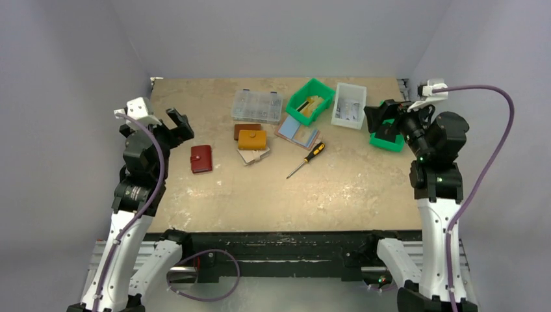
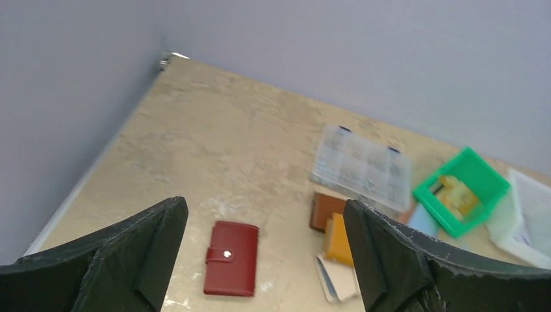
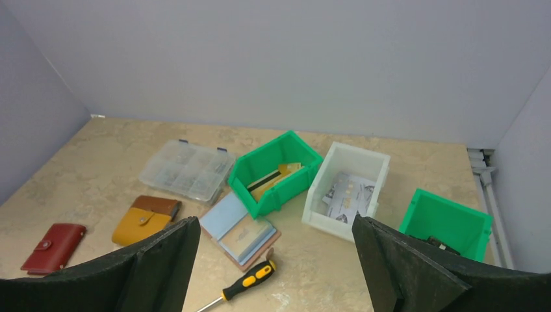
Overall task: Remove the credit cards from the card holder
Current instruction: Pick up the card holder from the center of the board.
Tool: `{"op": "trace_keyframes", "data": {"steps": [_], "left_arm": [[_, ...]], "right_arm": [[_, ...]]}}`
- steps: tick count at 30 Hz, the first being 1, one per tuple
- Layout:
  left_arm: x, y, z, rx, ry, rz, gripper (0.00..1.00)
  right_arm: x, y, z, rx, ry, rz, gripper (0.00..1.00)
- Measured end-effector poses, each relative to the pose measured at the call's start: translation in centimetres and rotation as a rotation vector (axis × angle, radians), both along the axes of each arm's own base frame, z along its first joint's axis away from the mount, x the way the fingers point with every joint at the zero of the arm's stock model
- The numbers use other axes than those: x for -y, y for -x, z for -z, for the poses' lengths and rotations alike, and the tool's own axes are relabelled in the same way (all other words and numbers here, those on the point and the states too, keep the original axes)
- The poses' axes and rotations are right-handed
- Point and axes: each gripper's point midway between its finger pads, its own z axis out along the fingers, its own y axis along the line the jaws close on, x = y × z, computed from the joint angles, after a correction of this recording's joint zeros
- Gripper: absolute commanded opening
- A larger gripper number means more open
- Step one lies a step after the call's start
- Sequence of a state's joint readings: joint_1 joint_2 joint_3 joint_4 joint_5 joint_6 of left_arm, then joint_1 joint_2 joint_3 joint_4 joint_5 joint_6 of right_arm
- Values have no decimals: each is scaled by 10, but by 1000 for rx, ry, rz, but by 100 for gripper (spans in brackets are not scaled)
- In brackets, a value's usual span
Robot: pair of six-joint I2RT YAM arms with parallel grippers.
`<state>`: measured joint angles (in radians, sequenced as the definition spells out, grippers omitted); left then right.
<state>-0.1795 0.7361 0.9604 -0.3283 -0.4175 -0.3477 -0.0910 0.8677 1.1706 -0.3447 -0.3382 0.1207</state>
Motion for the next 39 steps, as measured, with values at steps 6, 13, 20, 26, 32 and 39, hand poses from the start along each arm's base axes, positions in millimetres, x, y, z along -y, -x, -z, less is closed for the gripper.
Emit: {"op": "trace_keyframes", "data": {"steps": [6,13,20,26,32,39], "left_arm": [[39,14,3,-17,8,221,100],[65,19,15,-70,43,353,100],[106,13,35,-160,136,544,100],[133,-11,95,-383,184,640,100],[142,-28,137,-536,159,648,99],[146,-57,133,-515,75,627,97]], "right_arm": [[2,18,-11,39,-12,24,99],[6,21,10,-13,-32,44,99],[-26,27,70,-67,156,-236,99],[-55,33,115,-94,247,-530,99],[-68,26,149,-131,230,-680,99],[-73,26,167,-147,217,-746,99]]}}
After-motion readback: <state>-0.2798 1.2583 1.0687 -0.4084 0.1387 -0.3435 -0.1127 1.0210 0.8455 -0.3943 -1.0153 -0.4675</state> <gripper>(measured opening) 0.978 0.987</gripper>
